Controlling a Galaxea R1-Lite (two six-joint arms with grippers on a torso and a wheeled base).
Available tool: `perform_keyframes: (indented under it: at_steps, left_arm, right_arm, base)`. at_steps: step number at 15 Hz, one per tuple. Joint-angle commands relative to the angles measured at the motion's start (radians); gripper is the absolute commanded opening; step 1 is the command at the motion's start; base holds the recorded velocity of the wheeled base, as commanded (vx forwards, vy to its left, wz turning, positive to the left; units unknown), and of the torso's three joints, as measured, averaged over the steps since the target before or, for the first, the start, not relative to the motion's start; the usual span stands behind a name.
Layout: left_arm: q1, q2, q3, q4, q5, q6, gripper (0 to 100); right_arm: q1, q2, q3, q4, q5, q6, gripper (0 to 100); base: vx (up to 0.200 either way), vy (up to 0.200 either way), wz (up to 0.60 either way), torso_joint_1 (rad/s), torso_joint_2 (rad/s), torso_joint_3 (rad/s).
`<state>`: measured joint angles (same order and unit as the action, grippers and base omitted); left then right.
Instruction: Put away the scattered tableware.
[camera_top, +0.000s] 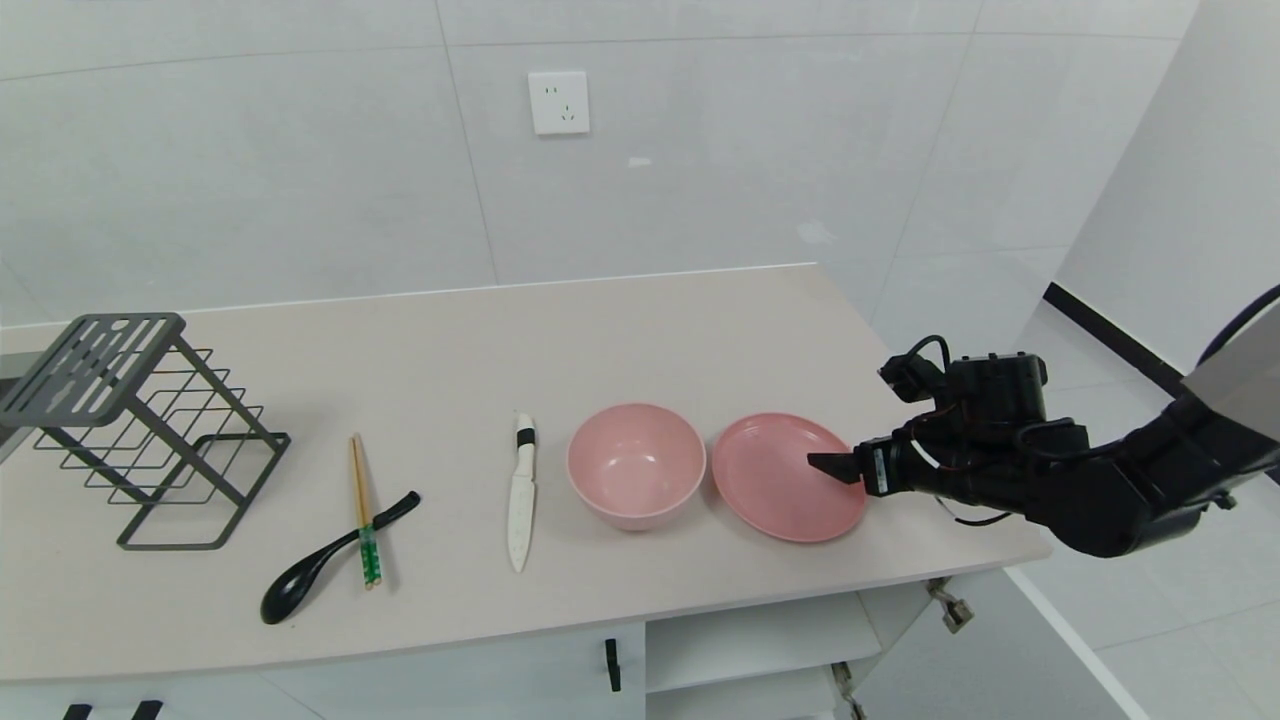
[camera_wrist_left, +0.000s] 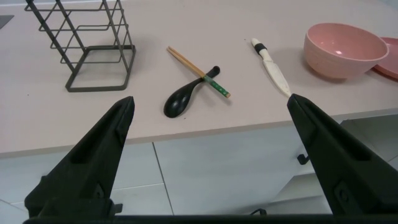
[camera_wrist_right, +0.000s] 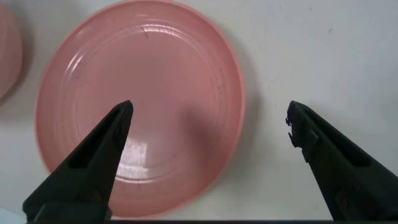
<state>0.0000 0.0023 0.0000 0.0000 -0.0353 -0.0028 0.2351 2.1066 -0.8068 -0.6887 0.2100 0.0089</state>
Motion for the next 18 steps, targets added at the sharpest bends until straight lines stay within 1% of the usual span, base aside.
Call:
perform_keyframes:
  at_steps: [1, 10, 14, 17, 18]
  left_arm:
    - [0.0, 0.001, 0.0, 0.0, 0.0, 0.0, 100]
    - [0.0, 0.001, 0.0, 0.0, -0.001, 0.001, 100]
    - [0.0, 0.001, 0.0, 0.0, -0.001, 0.001, 100]
    - [0.0, 0.001, 0.0, -0.002, -0.003, 0.001, 100]
    - [0.0, 0.001, 0.0, -0.002, -0.003, 0.001, 100]
  right_arm:
    - [0.003, 0.036, -0.026, 0.0, 0.0, 0.0, 100]
    - [0.032, 0.119, -0.106, -0.002, -0.001, 0.0, 100]
    - [0.067, 0.115, -0.097, 0.0, -0.001, 0.002, 100]
    - [0.066, 0.116, -0.083, 0.0, -0.006, 0.0, 100]
    - [0.059, 0.119, -0.072, 0.0, -0.009, -0.001, 0]
  base:
    - [0.0, 0.0, 0.0, 0.0, 0.0, 0.0]
    - [0.0, 0.0, 0.0, 0.0, 0.0, 0.0]
    - [0.0, 0.0, 0.0, 0.0, 0.0, 0.0]
    - [0.0, 0.0, 0.0, 0.0, 0.0, 0.0]
    - [0.0, 0.0, 0.0, 0.0, 0.0, 0.0]
